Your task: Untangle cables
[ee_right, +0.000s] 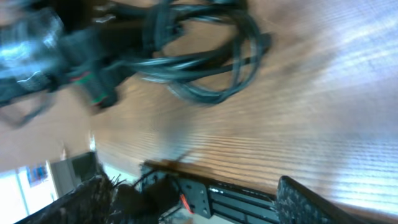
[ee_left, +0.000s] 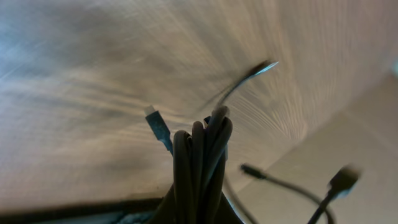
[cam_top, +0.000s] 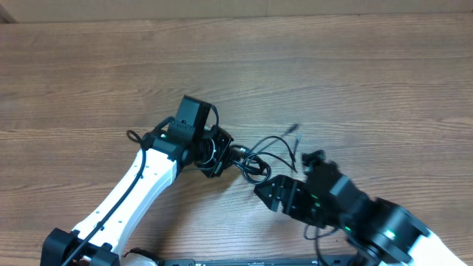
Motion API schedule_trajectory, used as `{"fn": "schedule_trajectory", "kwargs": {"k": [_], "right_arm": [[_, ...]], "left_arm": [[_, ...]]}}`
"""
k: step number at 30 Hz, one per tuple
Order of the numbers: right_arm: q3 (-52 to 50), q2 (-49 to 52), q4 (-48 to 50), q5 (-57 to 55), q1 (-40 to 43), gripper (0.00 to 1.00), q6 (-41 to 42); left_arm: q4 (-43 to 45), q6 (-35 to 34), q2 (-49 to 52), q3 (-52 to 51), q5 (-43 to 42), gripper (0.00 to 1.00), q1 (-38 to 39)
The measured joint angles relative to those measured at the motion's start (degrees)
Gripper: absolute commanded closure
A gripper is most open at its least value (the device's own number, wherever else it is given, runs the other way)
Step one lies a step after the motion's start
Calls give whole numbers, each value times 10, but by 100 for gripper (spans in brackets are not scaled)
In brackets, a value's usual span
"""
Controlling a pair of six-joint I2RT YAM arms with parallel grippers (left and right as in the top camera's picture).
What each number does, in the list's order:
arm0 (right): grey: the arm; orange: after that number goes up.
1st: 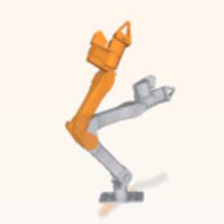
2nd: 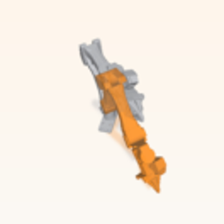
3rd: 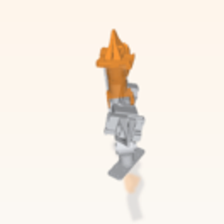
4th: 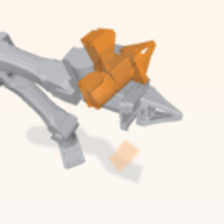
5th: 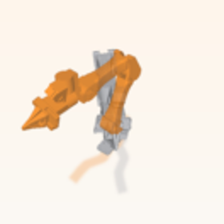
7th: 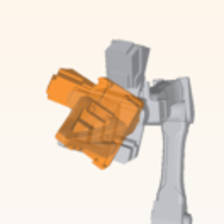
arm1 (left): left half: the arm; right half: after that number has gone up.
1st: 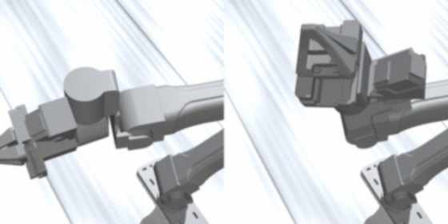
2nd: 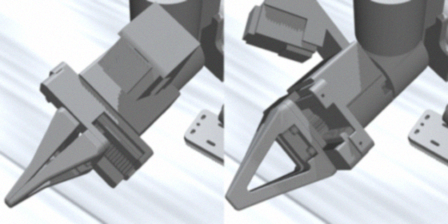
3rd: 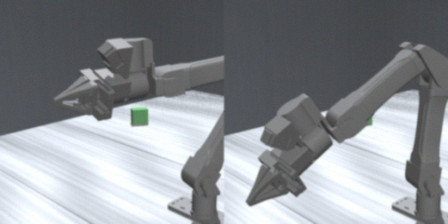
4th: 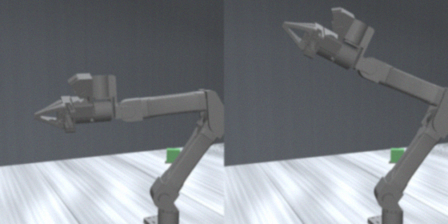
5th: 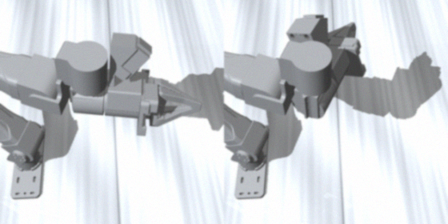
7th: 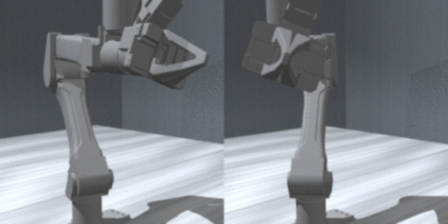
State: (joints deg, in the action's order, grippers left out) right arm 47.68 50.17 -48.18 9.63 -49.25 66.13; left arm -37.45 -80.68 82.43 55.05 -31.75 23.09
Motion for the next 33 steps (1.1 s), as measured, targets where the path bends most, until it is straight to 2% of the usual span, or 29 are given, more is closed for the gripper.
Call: {"fn": "schedule_trajectory", "kwargs": {"k": [6, 13, 20, 29, 32, 33], "right_arm": [[-3, 111, 8, -27, 0, 18, 110], [-5, 189, 91, -47, -2, 19, 184], [-5, 195, 93, -74, -3, 22, 232], [-5, 195, 87, -146, -3, 22, 337], [-5, 197, 105, -157, -3, 30, 353], [-6, 199, 113, -160, -3, 39, 357]], "left_arm": [[-20, -54, 0, 0, 16, 96, 0], [-24, -71, 0, 0, 32, 96, -4], [-24, -75, 0, 0, 35, 96, -4], [-40, -77, 0, 0, 29, 96, -4], [-39, -78, 0, 0, 22, 96, -4], [-39, -79, 0, 0, 21, 96, -4]]}}
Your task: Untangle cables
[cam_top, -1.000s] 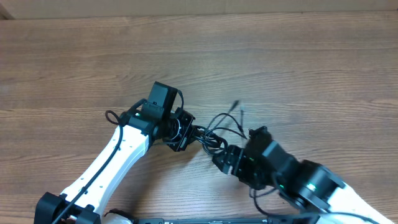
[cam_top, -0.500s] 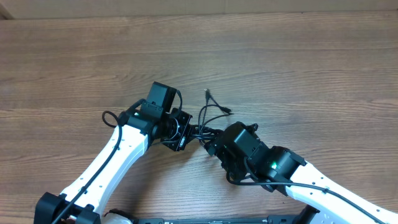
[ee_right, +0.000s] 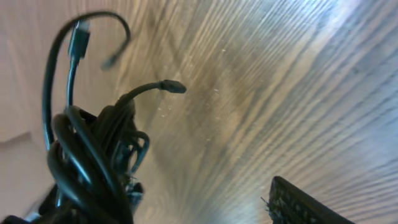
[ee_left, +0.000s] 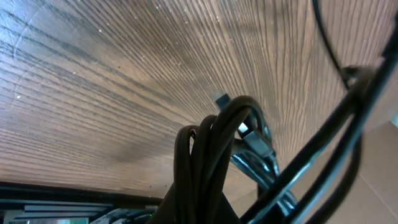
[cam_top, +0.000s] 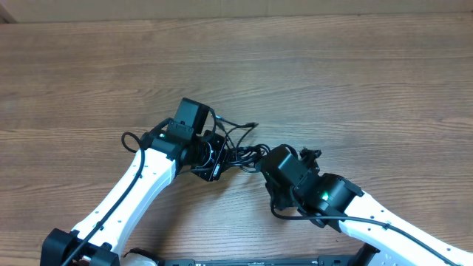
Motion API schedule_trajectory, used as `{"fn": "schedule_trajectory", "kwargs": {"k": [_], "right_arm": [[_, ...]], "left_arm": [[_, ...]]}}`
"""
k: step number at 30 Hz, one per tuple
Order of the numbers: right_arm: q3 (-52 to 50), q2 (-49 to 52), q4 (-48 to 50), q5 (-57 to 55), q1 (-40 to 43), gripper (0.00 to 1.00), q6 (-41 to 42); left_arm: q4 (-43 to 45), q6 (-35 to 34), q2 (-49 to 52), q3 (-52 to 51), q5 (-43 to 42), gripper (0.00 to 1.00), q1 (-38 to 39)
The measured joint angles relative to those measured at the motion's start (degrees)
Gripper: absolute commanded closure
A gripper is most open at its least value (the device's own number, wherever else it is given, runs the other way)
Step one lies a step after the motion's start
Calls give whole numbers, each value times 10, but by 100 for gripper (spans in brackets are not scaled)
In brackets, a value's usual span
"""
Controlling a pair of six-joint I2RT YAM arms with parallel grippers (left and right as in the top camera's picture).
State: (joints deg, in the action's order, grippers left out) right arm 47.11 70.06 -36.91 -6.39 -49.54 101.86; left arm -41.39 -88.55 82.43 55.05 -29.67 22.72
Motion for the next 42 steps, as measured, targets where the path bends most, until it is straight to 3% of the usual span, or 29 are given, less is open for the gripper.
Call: {"fn": "schedule_trajectory", "kwargs": {"k": [3, 6, 11, 22, 26, 31, 36, 42], "right_arm": [[0, 11, 27, -2, 0, 76, 9], [0, 23, 40, 4, 0, 96, 16], [0, 28, 17, 16, 0, 96, -29], [2, 29, -181, 44, 0, 96, -339], [9, 29, -229, 22, -1, 96, -351], [16, 29, -261, -38, -3, 95, -304], [21, 28, -242, -70, 13, 94, -276], [14, 28, -73, -10, 47, 94, -365]], "left_arm": [[-1, 0, 0, 0, -4, 96, 0], [-5, 0, 0, 0, -12, 96, 0], [5, 21, 0, 0, -16, 96, 0], [17, 108, 0, -1, -57, 96, -20], [18, 141, 0, -2, -93, 96, -20], [46, 226, 1, -4, -148, 96, -26], [123, 322, 1, -7, -213, 96, -48], [347, 394, -5, -12, -268, 95, -82]]}}
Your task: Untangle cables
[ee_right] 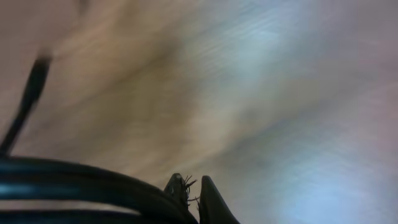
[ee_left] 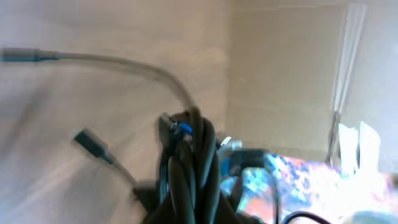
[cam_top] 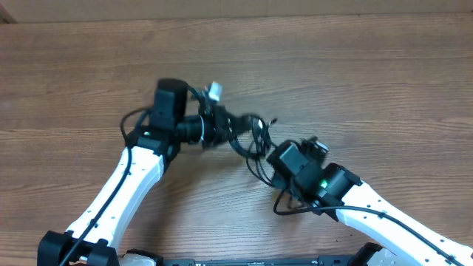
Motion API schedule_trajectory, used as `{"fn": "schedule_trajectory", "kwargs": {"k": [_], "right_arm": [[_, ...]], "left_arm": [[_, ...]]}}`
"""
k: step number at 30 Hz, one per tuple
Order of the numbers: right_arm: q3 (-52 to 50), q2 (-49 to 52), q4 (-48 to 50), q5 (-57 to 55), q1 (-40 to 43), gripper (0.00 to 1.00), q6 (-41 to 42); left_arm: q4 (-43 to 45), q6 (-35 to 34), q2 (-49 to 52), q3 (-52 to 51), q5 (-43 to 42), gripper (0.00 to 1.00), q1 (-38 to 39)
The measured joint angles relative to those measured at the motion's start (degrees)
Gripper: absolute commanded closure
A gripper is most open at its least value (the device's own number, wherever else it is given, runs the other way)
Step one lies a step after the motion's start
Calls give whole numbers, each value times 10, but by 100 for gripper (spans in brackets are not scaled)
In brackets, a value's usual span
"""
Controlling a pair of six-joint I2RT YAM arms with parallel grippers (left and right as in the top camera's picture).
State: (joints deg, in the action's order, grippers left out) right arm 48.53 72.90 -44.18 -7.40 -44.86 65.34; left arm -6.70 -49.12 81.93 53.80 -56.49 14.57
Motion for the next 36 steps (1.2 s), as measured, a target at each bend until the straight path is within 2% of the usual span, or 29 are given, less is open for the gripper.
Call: {"fn": "schedule_trajectory", "kwargs": {"k": [3, 5, 10, 14, 19, 21, 23, 27, 31, 32, 35, 36], "right_arm": [[-5, 0, 109, 63, 4, 86, -55], [-8, 1, 180, 107, 4, 75, -79], [-15, 1, 324, 162, 4, 76, -101], [-16, 1, 377, 159, 5, 76, -101], [-12, 0, 301, 126, 11, 76, -120], [-6, -3, 231, 106, 12, 76, -128], [-4, -4, 163, 82, 12, 76, -131], [-7, -3, 76, 50, 26, 72, -117], [-13, 0, 56, 34, 56, 66, -108], [-13, 0, 57, 34, 63, 61, -105], [-13, 0, 51, 42, 89, 30, -103], [-13, 0, 44, 45, 96, 28, -97]], "left_arm": [[95, -7, -9, 0, -21, 96, -12], [125, -23, -14, 0, -29, 96, -15], [144, -76, -17, 0, -33, 96, -19], [247, -151, -17, 0, -38, 96, -23], [501, -277, -17, -2, -54, 96, -37], [579, -325, -17, -2, -58, 96, -47], [605, -356, -17, -2, -61, 96, -59], [591, -381, -17, -2, -61, 96, -85], [548, -359, -17, -1, -74, 96, -101], [538, -350, -17, -1, -79, 96, -101], [521, -309, -17, -1, -110, 96, -102], [514, -290, -17, -1, -124, 96, -102]]}}
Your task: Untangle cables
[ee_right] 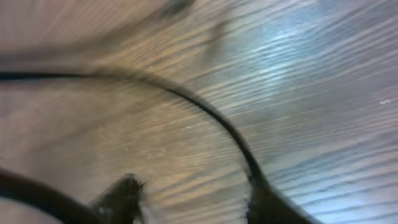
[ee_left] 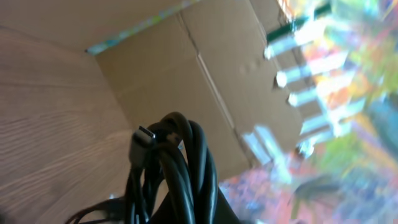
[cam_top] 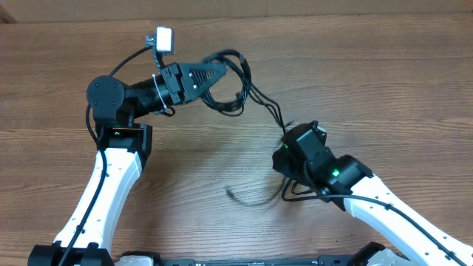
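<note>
A bundle of black cables (cam_top: pixel 230 87) hangs in the air over the back left of the wooden table (cam_top: pixel 384 81). My left gripper (cam_top: pixel 213 72) is shut on it. In the left wrist view the looped bundle (ee_left: pixel 180 162) rises from my left gripper (ee_left: pixel 199 214), with a plug end showing at its top. Thin strands run from the bundle down to my right gripper (cam_top: pixel 283 159). In the right wrist view my right gripper (ee_right: pixel 199 199) stands open over the wood. One black strand (ee_right: pixel 211 118) curves across toward its right finger (ee_right: pixel 273 205).
A loose black cable end (cam_top: pixel 247 196) lies on the table in front, left of the right arm. A small loop (cam_top: pixel 292 191) shows under that arm. A cardboard wall (ee_left: pixel 186 62) stands behind the table's back edge.
My left gripper, still shut on the bundle, has gone from mid-table up toward the back. My right gripper was closed on a strand; now its fingers are apart. Strands stretch longer between the grippers.
The left gripper held the bundle low at mid-table while the right gripper was open nearby. The right gripper then came up against the bundle and was shut on a strand. The bundle now hangs higher and further back, with strands drawn out of it.
</note>
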Motion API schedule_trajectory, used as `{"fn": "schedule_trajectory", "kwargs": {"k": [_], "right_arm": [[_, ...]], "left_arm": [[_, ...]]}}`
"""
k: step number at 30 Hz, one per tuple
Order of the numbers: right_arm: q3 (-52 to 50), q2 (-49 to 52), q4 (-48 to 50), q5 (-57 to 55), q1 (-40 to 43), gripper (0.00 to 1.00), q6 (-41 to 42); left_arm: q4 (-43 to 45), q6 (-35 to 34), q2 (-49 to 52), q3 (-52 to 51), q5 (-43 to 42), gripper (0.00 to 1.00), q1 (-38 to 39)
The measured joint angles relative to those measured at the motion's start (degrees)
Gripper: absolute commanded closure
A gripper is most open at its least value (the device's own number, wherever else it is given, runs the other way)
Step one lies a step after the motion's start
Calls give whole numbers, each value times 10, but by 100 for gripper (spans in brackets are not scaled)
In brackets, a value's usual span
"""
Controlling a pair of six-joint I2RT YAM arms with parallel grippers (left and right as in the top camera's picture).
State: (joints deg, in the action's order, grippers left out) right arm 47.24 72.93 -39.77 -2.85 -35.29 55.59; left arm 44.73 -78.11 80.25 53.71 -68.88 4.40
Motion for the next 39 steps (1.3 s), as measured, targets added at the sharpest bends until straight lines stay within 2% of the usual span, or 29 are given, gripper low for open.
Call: {"fn": "schedule_trajectory", "kwargs": {"k": [5, 9, 12, 16, 25, 28, 33, 36, 37, 39], "right_arm": [[10, -8, -91, 30, 47, 24, -7], [52, -45, -139, 63, 71, 17, -56], [83, -85, -129, 108, 72, 1, -116], [99, -133, -112, 160, 71, 0, -195], [99, -110, -61, 221, 59, 0, -326], [99, -89, -51, 207, 50, 13, -351], [99, -33, -53, 161, 48, 16, -368], [99, -3, -48, 160, 48, 26, -373], [99, 4, -45, 162, 48, 32, -376], [99, 14, -38, 161, 48, 54, -381]], "left_arm": [[-92, 116, 0, 2, -89, 96, 0], [-235, 202, 0, 5, -122, 96, 0], [-367, 237, 0, 9, -97, 96, 0], [-494, 257, 0, 9, -29, 96, 4], [-507, 248, 0, 9, 23, 96, 44], [-507, 242, 0, 9, 23, 96, 59], [-505, 229, 0, 9, 18, 96, 71], [-505, 224, 0, 9, 18, 96, 71], [-505, 222, 0, 9, 18, 96, 71], [-504, 217, 0, 9, 18, 96, 71]]}}
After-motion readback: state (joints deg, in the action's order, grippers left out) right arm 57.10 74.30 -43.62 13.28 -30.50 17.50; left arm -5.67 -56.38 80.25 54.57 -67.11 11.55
